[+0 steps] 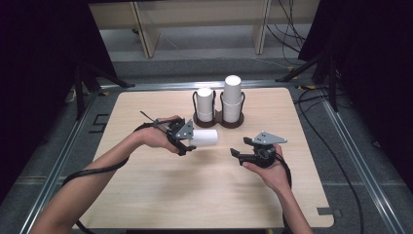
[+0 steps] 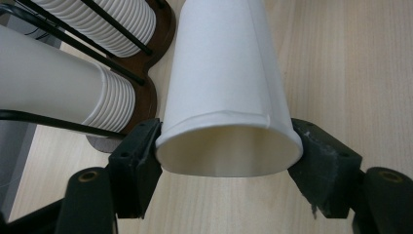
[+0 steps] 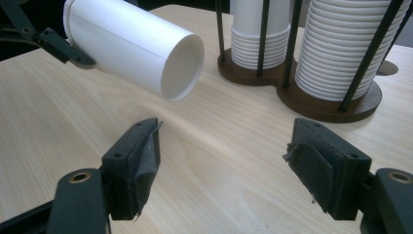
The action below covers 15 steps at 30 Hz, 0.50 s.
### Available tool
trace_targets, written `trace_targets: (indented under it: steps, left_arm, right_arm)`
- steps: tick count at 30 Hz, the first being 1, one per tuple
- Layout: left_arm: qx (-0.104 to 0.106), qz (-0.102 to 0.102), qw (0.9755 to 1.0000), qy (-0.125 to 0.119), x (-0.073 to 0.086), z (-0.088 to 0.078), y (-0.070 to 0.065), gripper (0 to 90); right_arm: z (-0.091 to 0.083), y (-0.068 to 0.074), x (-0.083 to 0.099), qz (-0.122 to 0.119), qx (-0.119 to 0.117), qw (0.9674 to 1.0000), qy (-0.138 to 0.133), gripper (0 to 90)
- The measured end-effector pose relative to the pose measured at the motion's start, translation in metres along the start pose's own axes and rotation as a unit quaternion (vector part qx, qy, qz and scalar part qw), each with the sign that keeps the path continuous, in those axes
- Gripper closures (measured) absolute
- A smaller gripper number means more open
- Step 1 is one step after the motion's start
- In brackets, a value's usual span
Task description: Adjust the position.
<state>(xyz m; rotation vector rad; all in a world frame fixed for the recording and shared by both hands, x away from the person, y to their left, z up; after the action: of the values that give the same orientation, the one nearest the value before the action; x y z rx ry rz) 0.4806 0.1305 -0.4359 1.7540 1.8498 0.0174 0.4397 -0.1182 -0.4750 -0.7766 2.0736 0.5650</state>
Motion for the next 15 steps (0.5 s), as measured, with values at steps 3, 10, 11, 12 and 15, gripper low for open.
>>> trace_targets:
  steps: [3,10,11,12,15]
  left_arm:
    - [0.004,0.003,1.0,0.008,0.0015,-0.0008,0.0003,30.7]
    - [0.009,0.014,0.9996,0.022,0.001,-0.0034,0.0021,30.8]
    - [0.009,0.017,0.9995,0.026,0.0011,-0.0037,0.0025,30.8]
    - [0.011,0.021,0.9993,0.03,0.0012,-0.0037,0.0026,30.8]
    - [0.013,0.027,0.9989,0.038,0.0012,-0.0039,0.0028,30.9]
  right_arm:
    - [0.0005,-0.0022,-0.0008,-0.015,0.004,0.9999,-0.004,28.0]
    - [0.0037,-0.0001,-0.0025,-0.02,-0.002,0.9997,-0.01,28.2]
    - [0.0031,0.0027,-0.0017,-0.002,-0.008,1.0,-0.002,28.1]
    - [0.0032,-0.0002,-0.0029,-0.024,0.007,0.9997,-0.007,28.1]
    - [0.0036,0.0038,-0.0023,-0.013,-0.006,0.9999,0.006,28.1]
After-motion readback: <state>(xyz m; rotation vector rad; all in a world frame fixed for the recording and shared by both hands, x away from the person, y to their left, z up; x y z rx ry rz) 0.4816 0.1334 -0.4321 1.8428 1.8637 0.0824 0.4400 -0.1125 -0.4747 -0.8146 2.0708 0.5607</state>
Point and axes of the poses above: each handheld gripper's, and its own axes: z roughly forward along the jaws, x roughly out of its underside, y roughly to its left, the point moved 5 cm from there along z, roughly forward along the jaws, and after that the axes turned 8 degrees about y, right-handed, at the moved point
